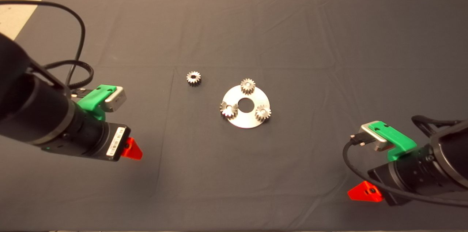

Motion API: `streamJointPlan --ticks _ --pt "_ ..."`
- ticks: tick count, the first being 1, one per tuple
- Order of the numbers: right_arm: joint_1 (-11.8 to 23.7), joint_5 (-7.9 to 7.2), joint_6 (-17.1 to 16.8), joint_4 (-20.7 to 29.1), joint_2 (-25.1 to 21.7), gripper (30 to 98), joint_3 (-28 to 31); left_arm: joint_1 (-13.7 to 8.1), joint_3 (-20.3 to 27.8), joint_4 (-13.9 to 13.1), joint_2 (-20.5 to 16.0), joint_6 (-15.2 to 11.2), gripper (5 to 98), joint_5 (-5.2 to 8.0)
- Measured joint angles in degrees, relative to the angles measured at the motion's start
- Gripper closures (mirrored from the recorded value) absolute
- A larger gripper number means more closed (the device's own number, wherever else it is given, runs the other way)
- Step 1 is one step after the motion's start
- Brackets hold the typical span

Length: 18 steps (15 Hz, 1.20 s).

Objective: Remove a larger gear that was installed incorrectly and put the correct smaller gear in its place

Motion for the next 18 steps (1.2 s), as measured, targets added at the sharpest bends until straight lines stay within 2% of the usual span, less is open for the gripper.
streamJointPlan --ticks 3,5,7,9,11,13,18 --pt "0.00 0.00 0.02 0.01 -0.10 40.8 -0.02 0.00 -2.04 0.09 1.54 0.04 22.7 0.02" --pt "0.00 0.01 -0.39 0.20 -1.17 40.8 -0.24 0.00 -5.99 0.98 4.87 0.14 22.7 0.06" --pt "0.00 0.02 -2.20 0.59 -3.06 40.8 -0.29 0.00 -12.67 3.88 11.57 0.24 22.7 0.24" --pt "-0.02 0.15 -5.10 0.80 -6.43 40.8 -0.29 0.13 -19.94 7.07 18.36 0.46 22.7 -0.48" --pt "-0.30 -0.27 -8.26 1.02 -10.42 40.8 -0.29 0.30 -27.23 9.50 22.15 1.57 22.7 -0.52" --pt "-0.27 -0.07 -11.59 1.11 -12.13 40.8 -0.30 0.30 -31.98 11.52 24.47 2.90 21.9 -0.37" --pt "-0.14 -0.02 -18.12 1.22 -18.23 40.8 -0.88 0.80 -36.12 13.34 27.16 5.24 19.7 -0.37"
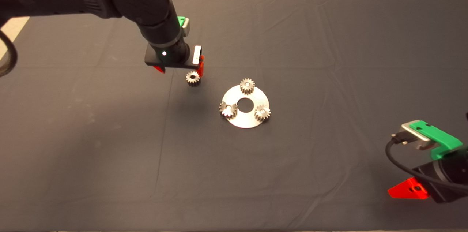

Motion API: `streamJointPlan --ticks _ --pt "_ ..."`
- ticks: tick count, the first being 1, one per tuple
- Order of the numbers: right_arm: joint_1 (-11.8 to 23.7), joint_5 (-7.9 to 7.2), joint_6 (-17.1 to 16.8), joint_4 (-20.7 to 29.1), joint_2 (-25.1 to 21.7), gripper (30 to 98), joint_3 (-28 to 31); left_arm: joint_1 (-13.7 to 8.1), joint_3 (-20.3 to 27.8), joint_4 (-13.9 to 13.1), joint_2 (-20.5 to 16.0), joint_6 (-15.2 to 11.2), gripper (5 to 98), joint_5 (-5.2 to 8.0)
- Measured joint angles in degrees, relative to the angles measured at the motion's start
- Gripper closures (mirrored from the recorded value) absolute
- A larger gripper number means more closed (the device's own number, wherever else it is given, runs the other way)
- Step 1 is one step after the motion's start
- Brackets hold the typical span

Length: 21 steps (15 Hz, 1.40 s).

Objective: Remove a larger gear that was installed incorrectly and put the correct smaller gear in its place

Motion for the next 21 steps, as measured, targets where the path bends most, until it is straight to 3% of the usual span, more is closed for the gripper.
streamJointPlan --ticks 4,8,12,15,18,21 --pt "0.06 0.02 -2.69 0.05 -2.81 40.8 0.06 0.90 -3.68 2.07 0.34 2.28 19.7 0.04" --pt "0.23 0.06 -3.63 0.15 -5.45 40.8 1.27 5.34 -7.52 6.85 0.92 3.08 19.7 0.00" --pt "0.53 0.02 -4.45 0.20 -6.88 40.8 1.71 6.08 -13.76 7.68 3.40 5.57 19.7 0.28" --pt "0.69 0.00 -4.84 0.22 -7.18 40.8 1.73 8.26 -19.16 7.67 7.56 8.74 19.7 -0.20" --pt "0.69 0.02 -5.29 0.24 -7.38 40.8 1.73 8.38 -22.28 7.70 10.52 9.20 19.7 -1.32" --pt "0.78 0.08 -5.53 0.24 -7.49 40.8 1.71 8.37 -22.29 7.22 12.19 9.20 19.7 -0.72"
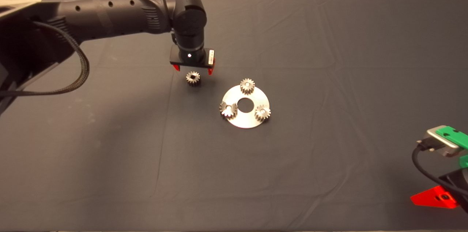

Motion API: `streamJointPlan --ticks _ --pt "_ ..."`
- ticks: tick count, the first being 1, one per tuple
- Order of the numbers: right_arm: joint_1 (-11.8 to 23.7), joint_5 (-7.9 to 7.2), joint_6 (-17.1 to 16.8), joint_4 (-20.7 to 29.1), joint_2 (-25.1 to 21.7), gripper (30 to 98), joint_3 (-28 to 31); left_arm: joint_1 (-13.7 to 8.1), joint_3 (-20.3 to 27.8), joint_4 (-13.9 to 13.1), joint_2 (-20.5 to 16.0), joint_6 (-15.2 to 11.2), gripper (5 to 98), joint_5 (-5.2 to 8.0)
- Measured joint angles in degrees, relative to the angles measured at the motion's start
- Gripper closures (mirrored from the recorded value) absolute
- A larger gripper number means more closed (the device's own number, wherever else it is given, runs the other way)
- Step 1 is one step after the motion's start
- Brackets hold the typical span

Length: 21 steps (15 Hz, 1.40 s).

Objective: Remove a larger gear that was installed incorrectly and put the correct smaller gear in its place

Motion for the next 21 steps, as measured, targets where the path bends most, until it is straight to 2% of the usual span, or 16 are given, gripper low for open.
streamJointPlan --ticks 1,5,9,14,17,20,21 --pt "0.06 -0.01 -0.05 0.00 -0.02 40.8 0.00 -0.02 0.00 -1.02 0.31 0.00 19.7 0.41" --pt "0.06 -0.04 -0.13 0.00 -0.05 40.8 -0.05 -1.41 0.30 -8.50 0.92 -1.28 19.7 0.67" --pt "0.06 -0.06 -0.16 0.00 -0.06 40.8 -0.11 -2.36 3.17 -13.87 0.92 -5.49 19.8 0.74" --pt "0.85 -0.05 -0.16 -0.01 -0.17 40.8 -0.16 -2.36 5.41 -16.80 2.16 -9.38 19.7 0.72" --pt "1.46 -0.04 -0.16 0.00 -0.17 40.8 -0.18 -1.96 5.61 -17.49 2.70 -10.06 19.7 0.72" --pt "1.85 -0.04 -0.16 0.00 -0.17 40.8 -0.20 0.59 5.57 -17.63 2.70 -10.20 19.7 0.69" --pt "2.12 -0.04 -0.16 0.00 -0.17 40.8 -0.20 1.84 5.38 -17.79 2.70 -10.14 19.7 0.19"
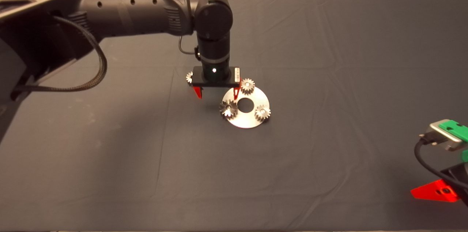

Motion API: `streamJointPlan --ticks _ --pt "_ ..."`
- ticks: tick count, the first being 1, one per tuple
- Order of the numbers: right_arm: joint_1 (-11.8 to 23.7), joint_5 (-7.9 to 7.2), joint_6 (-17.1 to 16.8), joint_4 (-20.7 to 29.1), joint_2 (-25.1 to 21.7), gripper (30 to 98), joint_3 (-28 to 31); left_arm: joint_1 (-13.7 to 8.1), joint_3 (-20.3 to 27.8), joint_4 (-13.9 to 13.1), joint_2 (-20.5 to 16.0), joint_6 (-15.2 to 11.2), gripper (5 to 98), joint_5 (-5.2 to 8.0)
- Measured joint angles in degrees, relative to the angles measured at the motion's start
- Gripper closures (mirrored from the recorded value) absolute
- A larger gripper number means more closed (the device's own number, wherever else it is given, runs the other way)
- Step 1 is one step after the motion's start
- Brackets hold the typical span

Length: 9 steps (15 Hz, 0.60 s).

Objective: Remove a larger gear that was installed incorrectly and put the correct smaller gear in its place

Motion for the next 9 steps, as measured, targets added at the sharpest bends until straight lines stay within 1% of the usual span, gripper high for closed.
streamJointPlan --ticks 1,3,4,5,6,7,9 --pt "0.08 -0.06 0.00 0.00 0.00 40.8 -0.02 0.26 0.00 -0.63 0.12 -0.13 19.7 -0.60" --pt "0.33 0.16 0.00 0.00 0.00 40.8 -0.02 0.46 -0.05 -0.19 0.12 -0.11 19.7 -1.27" --pt "0.85 0.05 0.00 0.00 0.02 40.8 -0.04 0.72 -0.05 0.35 0.15 -0.14 19.7 -2.00" --pt "0.98 0.07 0.00 0.01 0.02 40.8 -0.05 1.72 -0.41 1.86 0.34 -0.13 19.7 -2.18" --pt "1.07 0.02 0.00 0.06 0.02 40.8 -0.05 2.96 -0.84 2.17 0.48 -0.23 19.7 -2.47" --pt "1.16 0.05 0.00 0.11 0.02 40.8 -0.05 3.56 -0.90 2.12 0.63 -0.30 19.7 -2.50" --pt "1.17 0.10 0.00 0.22 0.04 40.8 -0.05 3.06 -1.57 2.17 1.96 -0.35 19.7 -2.07"
